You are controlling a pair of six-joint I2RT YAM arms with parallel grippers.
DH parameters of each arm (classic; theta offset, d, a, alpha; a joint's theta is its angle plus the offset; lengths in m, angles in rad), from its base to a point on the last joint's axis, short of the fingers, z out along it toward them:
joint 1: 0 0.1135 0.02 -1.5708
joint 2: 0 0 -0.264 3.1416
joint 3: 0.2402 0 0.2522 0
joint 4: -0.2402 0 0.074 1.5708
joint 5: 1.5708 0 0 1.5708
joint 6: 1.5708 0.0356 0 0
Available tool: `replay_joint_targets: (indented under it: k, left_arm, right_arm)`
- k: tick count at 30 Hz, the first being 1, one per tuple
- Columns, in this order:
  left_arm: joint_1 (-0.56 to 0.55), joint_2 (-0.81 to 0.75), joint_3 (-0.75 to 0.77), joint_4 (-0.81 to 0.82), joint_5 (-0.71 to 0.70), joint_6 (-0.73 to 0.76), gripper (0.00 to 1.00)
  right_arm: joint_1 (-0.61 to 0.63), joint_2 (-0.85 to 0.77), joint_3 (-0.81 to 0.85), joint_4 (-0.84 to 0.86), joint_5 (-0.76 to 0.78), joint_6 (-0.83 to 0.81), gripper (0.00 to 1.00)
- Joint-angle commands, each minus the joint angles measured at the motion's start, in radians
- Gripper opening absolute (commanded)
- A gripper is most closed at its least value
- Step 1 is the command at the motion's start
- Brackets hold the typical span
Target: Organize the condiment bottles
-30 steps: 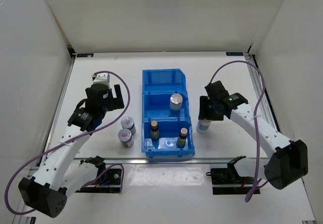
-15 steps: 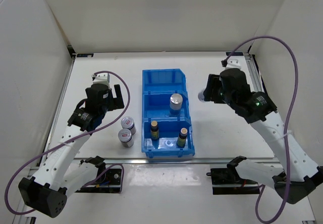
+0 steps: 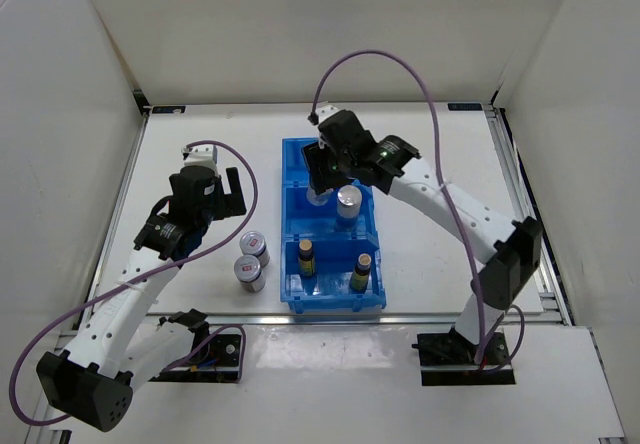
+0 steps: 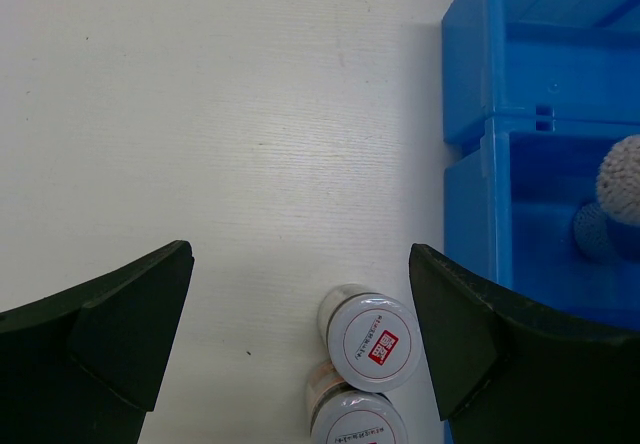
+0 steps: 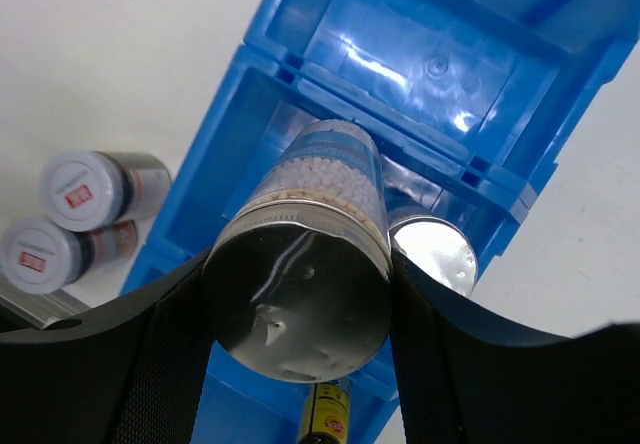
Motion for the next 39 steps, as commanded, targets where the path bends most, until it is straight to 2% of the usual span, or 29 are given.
replay_joint_targets:
  k: [1, 8, 10, 12, 16, 19, 20, 21, 23, 24, 25, 28, 31, 34, 39]
  left_arm:
    - [0.005, -0.005, 0.007, -0.006, 0.011, -0.008, 1.00]
    - [0.005, 0.004, 0.017, -0.006, 0.011, -0.008, 1.00]
    - [0.005, 0.004, 0.017, -0.006, 0.011, -0.008, 1.00]
    - [0.005, 0.004, 0.017, -0.006, 0.011, -0.008, 1.00]
    - [0.005, 0.004, 0.017, -0.006, 0.011, -0.008, 1.00]
    - [0.005, 0.014, 0.017, -0.006, 0.011, -0.008, 1.00]
    - [0.005, 0.014, 0.017, -0.006, 0.011, -0.008, 1.00]
    - [0.005, 0.014, 0.017, -0.006, 0.011, -0.008, 1.00]
    - [0.005, 0.024, 0.017, -0.006, 0.011, -0.008, 1.00]
    - [0.005, 0.024, 0.017, -0.006, 0.011, -0.008, 1.00]
    - [0.005, 0.024, 0.017, -0.006, 0.020, -0.008, 1.00]
    - [0.005, 0.044, 0.017, -0.006, 0.060, -0.008, 1.00]
    - [0.005, 0.090, 0.017, -0.006, 0.101, 0.001, 1.00]
    - [0.005, 0.151, 0.035, -0.017, 0.143, 0.001, 1.00]
    - [0.005, 0.253, 0.069, -0.078, 0.202, 0.001, 1.00]
  right_arm:
    - [-0.009, 0.002, 0.057, 0.062, -0.042, -0.038, 0.00]
    - [-0.009, 0.157, 0.047, 0.063, -0.096, -0.047, 0.01]
    - [-0.009, 0.189, 0.047, 0.063, -0.096, -0.047, 0.04]
    - [-0.009, 0.229, 0.047, 0.063, -0.105, -0.047, 0.11]
    - [-0.009, 0.275, 0.047, 0.063, -0.125, -0.038, 0.17]
    - [-0.009, 0.276, 0.057, 0.063, -0.150, -0.038, 0.33]
    - [-0.009, 0.276, 0.057, 0.063, -0.150, -0.047, 0.41]
    - [-0.009, 0.262, 0.057, 0.053, -0.150, -0.047, 0.64]
    - [-0.009, 0.228, 0.067, 0.038, -0.141, -0.058, 0.82]
    - [-0.009, 0.198, 0.081, 0.015, -0.112, -0.058, 0.97]
    - [-0.009, 0.179, 0.090, 0.003, -0.098, -0.058, 1.00]
    - [-0.009, 0.079, 0.147, -0.066, -0.047, -0.076, 1.00]
    - [-0.009, -0.066, 0.175, -0.131, 0.083, -0.085, 1.00]
    - [-0.009, -0.252, 0.089, -0.146, 0.283, -0.076, 1.00]
    - [-0.018, -0.526, -0.136, -0.221, 0.468, -0.026, 1.00]
